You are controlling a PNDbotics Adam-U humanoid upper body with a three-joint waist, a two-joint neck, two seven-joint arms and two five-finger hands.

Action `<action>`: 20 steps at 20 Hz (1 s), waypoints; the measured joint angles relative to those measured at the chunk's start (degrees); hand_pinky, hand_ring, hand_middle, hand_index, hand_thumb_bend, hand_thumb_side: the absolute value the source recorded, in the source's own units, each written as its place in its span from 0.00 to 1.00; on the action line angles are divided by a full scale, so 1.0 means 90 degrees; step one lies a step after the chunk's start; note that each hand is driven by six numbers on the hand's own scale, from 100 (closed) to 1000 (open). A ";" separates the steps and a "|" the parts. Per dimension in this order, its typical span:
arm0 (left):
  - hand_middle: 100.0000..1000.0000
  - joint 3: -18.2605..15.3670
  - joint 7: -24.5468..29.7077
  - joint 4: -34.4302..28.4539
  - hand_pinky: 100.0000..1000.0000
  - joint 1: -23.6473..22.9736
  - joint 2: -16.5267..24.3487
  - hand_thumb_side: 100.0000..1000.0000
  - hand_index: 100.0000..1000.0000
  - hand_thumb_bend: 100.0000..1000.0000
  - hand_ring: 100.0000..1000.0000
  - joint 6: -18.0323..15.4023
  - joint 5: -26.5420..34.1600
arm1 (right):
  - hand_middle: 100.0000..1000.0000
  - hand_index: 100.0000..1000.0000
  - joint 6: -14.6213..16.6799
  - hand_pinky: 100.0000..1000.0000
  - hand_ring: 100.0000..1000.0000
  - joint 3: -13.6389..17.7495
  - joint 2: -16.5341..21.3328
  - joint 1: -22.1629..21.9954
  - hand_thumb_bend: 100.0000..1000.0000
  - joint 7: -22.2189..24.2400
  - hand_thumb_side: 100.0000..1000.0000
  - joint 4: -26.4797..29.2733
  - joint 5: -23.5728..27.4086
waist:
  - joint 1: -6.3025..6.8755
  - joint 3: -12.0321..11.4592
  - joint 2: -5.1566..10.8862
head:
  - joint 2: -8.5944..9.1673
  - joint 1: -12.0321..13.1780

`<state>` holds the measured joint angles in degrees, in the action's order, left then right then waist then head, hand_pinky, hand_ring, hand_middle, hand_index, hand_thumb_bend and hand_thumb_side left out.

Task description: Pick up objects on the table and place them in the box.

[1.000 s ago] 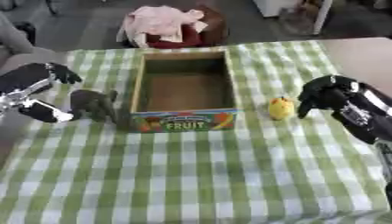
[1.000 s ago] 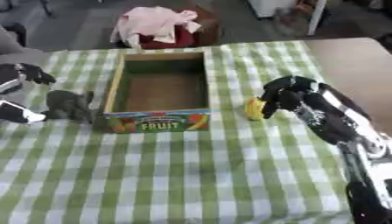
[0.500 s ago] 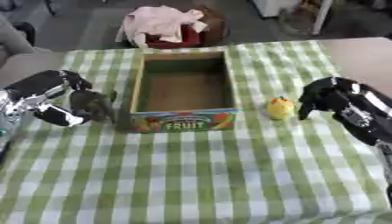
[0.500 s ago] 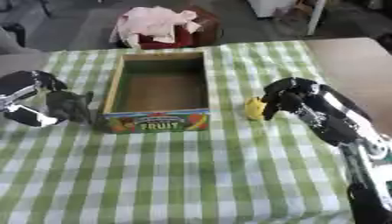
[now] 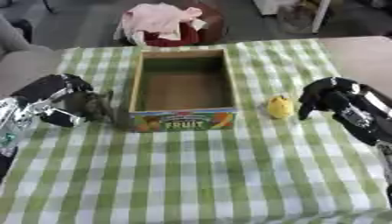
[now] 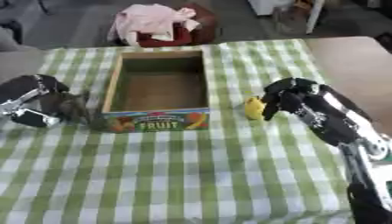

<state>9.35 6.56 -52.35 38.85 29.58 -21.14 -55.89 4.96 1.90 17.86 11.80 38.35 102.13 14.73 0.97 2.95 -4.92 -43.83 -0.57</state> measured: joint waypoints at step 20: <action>0.34 -0.0118 0.0401 -0.0885 0.52 0.0185 0.0277 0.18 0.63 0.00 0.41 0.0066 0.1164 | 0.57 0.73 -0.0014 0.50 0.53 -0.0018 -0.0002 0.0003 0.04 0.0009 0.50 -0.0001 -0.0008 | 0.0037 -0.0022 0.0003 | 0.0000 -0.0003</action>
<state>8.28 10.16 -60.31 40.52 32.07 -20.55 -45.42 4.84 1.75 17.85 11.82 38.43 102.13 14.65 1.31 2.75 -4.89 -43.83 -0.59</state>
